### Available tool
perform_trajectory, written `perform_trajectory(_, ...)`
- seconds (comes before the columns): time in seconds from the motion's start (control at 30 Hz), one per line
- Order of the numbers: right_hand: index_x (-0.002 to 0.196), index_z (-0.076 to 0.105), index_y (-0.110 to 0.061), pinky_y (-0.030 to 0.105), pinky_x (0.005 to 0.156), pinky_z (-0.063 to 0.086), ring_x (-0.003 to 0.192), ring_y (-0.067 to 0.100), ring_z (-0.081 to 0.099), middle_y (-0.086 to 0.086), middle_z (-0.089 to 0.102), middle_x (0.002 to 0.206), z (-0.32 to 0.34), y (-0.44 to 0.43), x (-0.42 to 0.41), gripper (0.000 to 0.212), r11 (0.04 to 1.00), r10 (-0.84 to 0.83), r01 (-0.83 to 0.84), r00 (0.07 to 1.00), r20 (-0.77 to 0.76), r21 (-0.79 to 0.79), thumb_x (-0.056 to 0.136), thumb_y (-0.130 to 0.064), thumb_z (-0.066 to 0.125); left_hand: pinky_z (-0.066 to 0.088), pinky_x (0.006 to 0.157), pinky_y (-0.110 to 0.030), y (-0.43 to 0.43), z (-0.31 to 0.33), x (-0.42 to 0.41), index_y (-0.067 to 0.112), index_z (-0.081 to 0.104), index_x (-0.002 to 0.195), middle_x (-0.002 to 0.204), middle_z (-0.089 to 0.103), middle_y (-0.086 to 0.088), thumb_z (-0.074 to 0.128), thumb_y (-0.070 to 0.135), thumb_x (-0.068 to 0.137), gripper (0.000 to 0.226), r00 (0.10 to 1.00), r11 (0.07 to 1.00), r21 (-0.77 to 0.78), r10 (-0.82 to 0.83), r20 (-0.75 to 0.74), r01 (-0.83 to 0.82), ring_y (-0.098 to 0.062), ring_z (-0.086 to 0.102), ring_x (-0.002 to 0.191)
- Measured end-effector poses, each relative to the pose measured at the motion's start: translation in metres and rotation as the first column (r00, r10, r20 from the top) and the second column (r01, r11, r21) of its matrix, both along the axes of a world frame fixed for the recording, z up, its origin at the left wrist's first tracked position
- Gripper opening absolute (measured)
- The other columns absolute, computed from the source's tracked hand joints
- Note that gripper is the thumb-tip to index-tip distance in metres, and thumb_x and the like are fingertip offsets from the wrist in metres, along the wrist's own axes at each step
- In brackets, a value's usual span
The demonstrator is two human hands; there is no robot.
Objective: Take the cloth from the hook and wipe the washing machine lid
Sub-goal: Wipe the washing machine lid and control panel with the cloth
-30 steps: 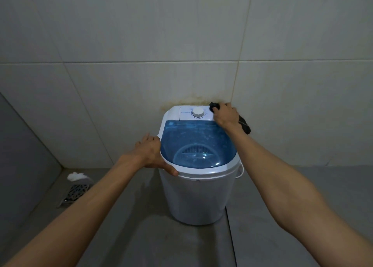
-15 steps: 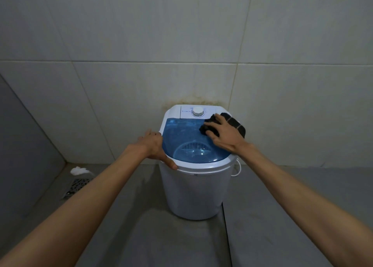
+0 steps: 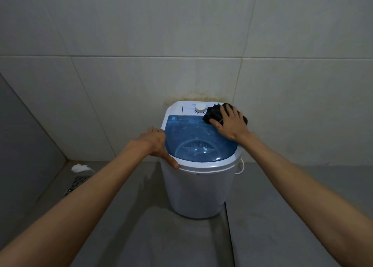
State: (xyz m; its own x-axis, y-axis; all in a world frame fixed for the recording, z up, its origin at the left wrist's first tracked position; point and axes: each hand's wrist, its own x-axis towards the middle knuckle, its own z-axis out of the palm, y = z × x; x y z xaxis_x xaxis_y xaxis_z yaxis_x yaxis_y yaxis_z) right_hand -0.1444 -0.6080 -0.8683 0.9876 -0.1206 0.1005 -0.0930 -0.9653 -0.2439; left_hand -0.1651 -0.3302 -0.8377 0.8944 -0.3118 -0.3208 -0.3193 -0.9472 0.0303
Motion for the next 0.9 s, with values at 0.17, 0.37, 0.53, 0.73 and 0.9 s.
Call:
perform_trajectory(0.17, 0.156, 0.008, -0.018, 0.056, 0.117, 0.010, 0.145, 0.046, 0.010, 0.013, 0.009, 0.163, 0.009, 0.012, 0.023, 0.076, 0.988, -0.142, 0.146, 0.987, -0.071, 0.055, 0.096, -0.059, 0.031, 0.038, 0.107, -0.045, 0.000, 0.000, 0.001, 0.018, 0.037, 0.142, 0.137, 0.047, -0.007, 0.070, 0.086, 0.030, 0.135, 1.000, 1.000, -0.022, 0.003, 0.002, -0.003, -0.027, 0.037, 0.128)
perform_trajectory(0.37, 0.156, 0.004, -0.016, 0.054, 0.119, 0.002, 0.148, 0.041, 0.005, 0.012, 0.004, 0.164, -0.002, 0.023, -0.004, 0.077, 0.994, -0.103, 0.102, 0.994, -0.038, -0.029, 0.096, -0.060, 0.022, 0.025, 0.112, -0.052, 0.003, -0.001, -0.007, 0.016, 0.032, 0.144, 0.147, 0.040, -0.008, 0.076, 0.080, 0.034, 0.135, 0.999, 0.996, -0.072, 0.054, 0.010, -0.053, -0.032, 0.022, 0.142)
perform_trajectory(0.53, 0.157, 0.009, -0.021, 0.052, 0.120, -0.003, 0.150, 0.035, 0.001, 0.008, 0.005, 0.164, 0.001, 0.032, -0.030, 0.075, 0.999, -0.037, 0.039, 0.995, -0.091, 0.012, 0.096, -0.063, 0.025, 0.017, 0.114, -0.057, 0.008, -0.001, -0.021, 0.019, 0.031, 0.146, 0.151, 0.036, -0.007, 0.074, 0.080, 0.039, 0.131, 0.996, 0.989, -0.125, 0.086, 0.040, -0.080, -0.032, 0.014, 0.146)
perform_trajectory(0.73, 0.141, 0.046, -0.016, 0.045, 0.109, 0.034, 0.132, 0.034, 0.043, 0.012, 0.049, 0.145, 0.009, 0.039, -0.086, 0.055, 0.998, 0.058, -0.060, 0.996, 0.068, 0.023, 0.097, -0.049, 0.039, 0.019, 0.113, -0.058, 0.013, -0.002, -0.047, 0.018, 0.028, 0.147, 0.150, 0.038, -0.008, 0.065, 0.087, 0.044, 0.130, 0.976, 0.979, -0.132, 0.172, 0.137, -0.154, -0.031, 0.023, 0.143)
perform_trajectory(0.9, 0.112, 0.061, -0.009, 0.038, 0.080, 0.049, 0.097, 0.034, 0.063, 0.016, 0.068, 0.111, 0.033, 0.040, -0.123, 0.039, 0.998, 0.026, -0.024, 0.999, -0.036, 0.059, 0.095, -0.042, 0.049, 0.018, 0.113, -0.060, 0.008, 0.001, -0.062, 0.020, 0.022, 0.151, 0.152, 0.033, -0.009, 0.064, 0.087, 0.041, 0.136, 0.989, 0.991, -0.060, 0.122, 0.087, -0.117, -0.032, 0.021, 0.142)
